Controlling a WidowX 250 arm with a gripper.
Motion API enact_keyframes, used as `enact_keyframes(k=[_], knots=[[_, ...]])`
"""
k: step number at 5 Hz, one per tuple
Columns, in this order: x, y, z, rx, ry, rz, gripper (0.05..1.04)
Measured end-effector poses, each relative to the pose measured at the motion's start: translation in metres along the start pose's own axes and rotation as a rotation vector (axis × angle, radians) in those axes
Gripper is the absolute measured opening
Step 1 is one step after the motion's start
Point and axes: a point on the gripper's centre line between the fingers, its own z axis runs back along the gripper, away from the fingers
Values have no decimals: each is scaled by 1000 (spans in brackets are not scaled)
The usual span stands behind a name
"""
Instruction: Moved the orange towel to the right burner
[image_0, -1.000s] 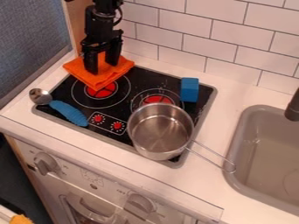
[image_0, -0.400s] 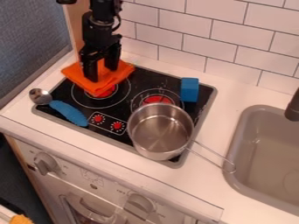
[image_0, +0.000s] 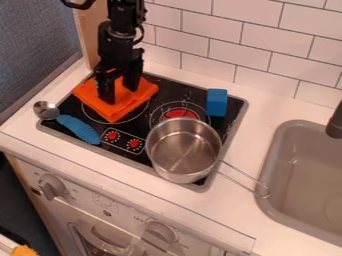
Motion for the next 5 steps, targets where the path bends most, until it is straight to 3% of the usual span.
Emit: enact_keyframes(k=[5], knots=[[-95,-14,10,-37,-15,-214,999]])
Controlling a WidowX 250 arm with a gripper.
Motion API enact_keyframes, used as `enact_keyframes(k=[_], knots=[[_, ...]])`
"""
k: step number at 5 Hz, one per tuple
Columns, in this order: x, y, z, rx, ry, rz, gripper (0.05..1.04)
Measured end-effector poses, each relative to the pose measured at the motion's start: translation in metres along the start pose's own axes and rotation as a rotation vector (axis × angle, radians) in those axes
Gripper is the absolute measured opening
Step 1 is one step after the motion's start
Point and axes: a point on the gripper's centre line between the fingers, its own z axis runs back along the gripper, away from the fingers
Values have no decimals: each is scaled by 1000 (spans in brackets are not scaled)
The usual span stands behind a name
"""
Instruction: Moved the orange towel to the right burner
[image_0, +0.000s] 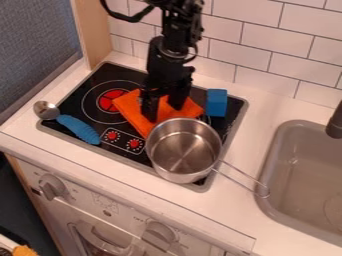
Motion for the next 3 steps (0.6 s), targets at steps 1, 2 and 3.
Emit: enact_keyframes(k=[1,2,3], knots=[[-6,-3,2,1,-1,-20,999],[-5,-4,4,1,-2,-21,998],[-3,-5,7,2,-4,-22,997]])
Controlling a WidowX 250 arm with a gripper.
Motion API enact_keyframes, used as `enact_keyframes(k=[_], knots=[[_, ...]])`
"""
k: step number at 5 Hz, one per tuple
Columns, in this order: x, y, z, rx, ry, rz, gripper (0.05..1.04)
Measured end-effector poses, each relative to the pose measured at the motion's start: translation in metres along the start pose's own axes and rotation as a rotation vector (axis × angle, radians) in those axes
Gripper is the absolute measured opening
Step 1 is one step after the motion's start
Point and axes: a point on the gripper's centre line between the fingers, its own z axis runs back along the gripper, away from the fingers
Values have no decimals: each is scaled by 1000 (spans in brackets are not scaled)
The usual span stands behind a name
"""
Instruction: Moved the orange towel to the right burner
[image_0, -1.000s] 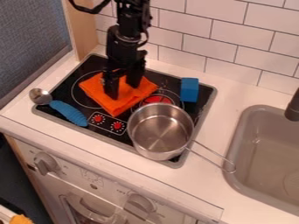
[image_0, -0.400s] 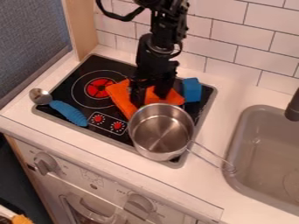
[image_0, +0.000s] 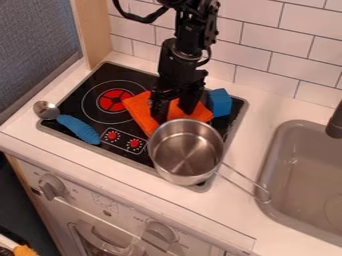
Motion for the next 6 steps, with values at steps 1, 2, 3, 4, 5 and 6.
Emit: enact_keyframes(k=[1,2,3,4,5,6], knots=[[2,-1,6,1,21,-1,999],[1,-2,13,11,50,10,999],[4,-1,36,-22,63,32,999],[9,7,59,-45,43,58,999],[14,14,84,-95,21,88,999],[21,20,95,-145,30,116,999]])
